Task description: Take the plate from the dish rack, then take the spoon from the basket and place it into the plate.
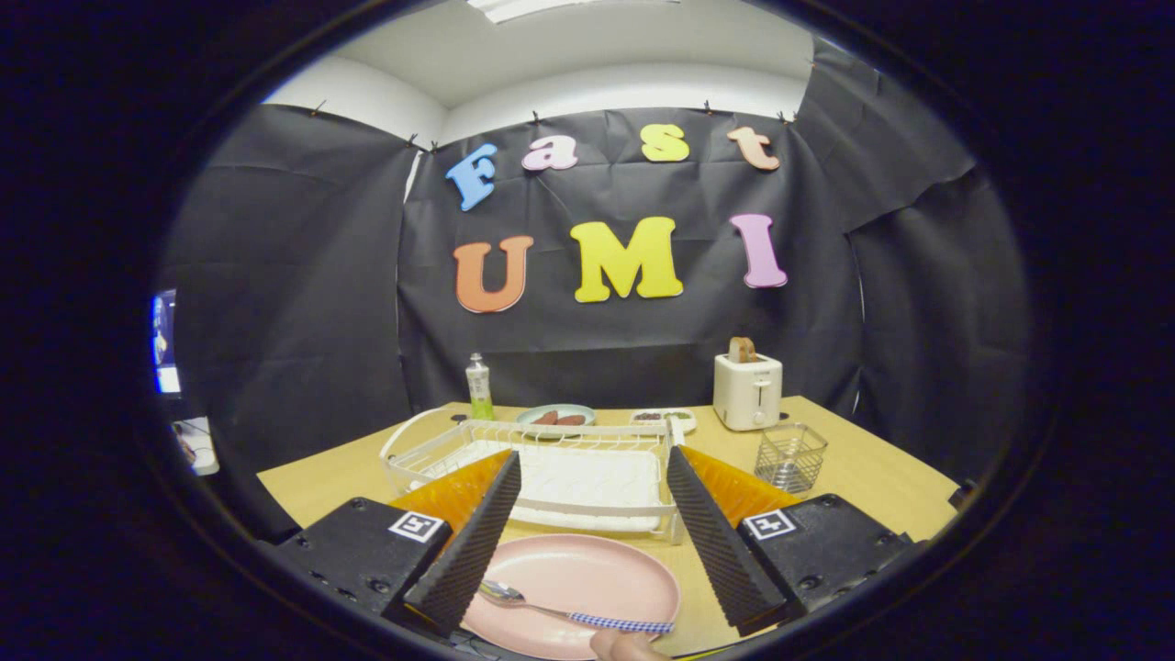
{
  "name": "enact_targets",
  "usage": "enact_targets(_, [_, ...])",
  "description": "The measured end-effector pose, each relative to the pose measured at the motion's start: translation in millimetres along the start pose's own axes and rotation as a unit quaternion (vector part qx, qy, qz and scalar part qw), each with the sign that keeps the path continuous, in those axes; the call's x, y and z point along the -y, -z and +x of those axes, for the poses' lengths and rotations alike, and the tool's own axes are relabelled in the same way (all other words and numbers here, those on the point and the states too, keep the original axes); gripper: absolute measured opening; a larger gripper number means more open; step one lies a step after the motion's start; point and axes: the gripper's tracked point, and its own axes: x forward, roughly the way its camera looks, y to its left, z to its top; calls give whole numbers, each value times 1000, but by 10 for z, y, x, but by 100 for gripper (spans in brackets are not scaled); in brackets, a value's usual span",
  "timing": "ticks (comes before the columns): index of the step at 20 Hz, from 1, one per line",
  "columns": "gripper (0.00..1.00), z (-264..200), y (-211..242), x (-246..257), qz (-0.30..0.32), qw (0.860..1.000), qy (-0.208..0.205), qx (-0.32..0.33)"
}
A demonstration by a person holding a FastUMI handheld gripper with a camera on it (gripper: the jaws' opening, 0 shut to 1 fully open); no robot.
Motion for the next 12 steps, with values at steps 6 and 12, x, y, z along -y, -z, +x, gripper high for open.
enact_targets(6, [100,-225,-435,238,-5,998,58,15])
enact_targets(12, [100,-398,-803,484,7,996,82,17])
